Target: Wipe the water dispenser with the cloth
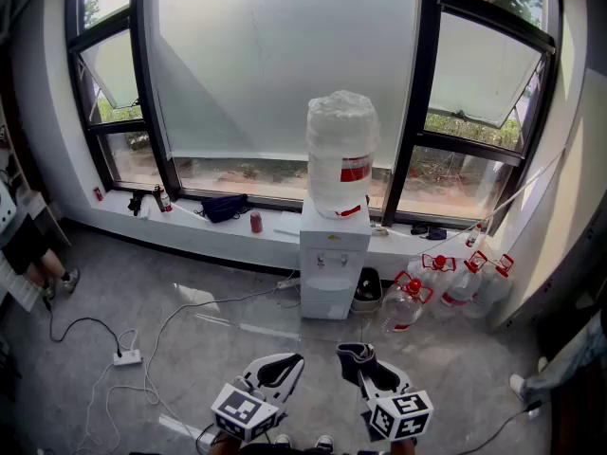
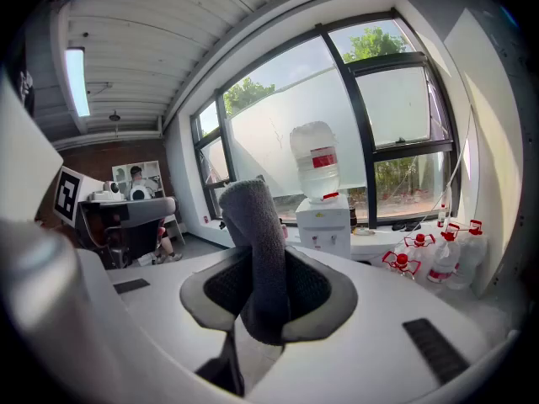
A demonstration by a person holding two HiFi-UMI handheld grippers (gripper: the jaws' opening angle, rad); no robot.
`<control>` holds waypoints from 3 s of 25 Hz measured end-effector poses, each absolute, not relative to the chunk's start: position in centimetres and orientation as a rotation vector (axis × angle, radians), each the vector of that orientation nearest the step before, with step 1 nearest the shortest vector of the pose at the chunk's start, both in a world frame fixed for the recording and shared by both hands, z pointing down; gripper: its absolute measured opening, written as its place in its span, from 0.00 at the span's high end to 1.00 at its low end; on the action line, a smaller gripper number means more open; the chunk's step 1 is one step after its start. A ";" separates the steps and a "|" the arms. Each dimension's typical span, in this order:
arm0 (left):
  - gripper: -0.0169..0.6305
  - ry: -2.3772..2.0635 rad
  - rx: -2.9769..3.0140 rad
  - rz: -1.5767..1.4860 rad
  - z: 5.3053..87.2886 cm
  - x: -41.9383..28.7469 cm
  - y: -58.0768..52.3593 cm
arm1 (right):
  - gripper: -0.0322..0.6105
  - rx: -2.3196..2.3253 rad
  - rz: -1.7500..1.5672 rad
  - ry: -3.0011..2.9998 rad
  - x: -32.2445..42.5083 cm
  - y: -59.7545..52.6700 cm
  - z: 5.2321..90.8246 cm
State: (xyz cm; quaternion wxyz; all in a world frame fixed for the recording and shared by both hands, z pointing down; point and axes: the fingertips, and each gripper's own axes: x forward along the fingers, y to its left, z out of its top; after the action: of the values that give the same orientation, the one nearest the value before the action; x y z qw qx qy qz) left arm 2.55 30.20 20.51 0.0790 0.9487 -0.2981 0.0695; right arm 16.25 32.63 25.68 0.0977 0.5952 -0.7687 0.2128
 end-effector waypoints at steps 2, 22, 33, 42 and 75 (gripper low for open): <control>0.94 -0.879 2.858 0.183 20.3 3.1 29.6 | 0.79 1.781 0.610 -2.275 17.0 31.9 25.5; 0.94 -0.965 2.812 0.210 20.6 4.2 28.6 | 0.79 1.738 0.555 -2.322 18.7 30.9 25.4; 0.94 -1.004 2.814 0.195 21.4 7.4 30.5 | 0.79 1.654 0.596 -2.381 20.9 32.1 27.4; 0.94 -1.031 2.796 0.230 23.0 7.3 30.5 | 0.79 1.602 0.650 -2.401 20.8 31.2 29.0; 0.94 -0.736 2.830 0.236 28.5 1.9 -3.7 | 0.79 1.678 0.559 -2.161 15.7 -6.6 32.4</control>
State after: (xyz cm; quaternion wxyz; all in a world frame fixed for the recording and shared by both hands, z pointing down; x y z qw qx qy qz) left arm 1.89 -3.69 28.50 0.1038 0.9595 -0.2495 0.0799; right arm 15.68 -6.64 32.43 0.1738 0.5917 -0.7620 0.1973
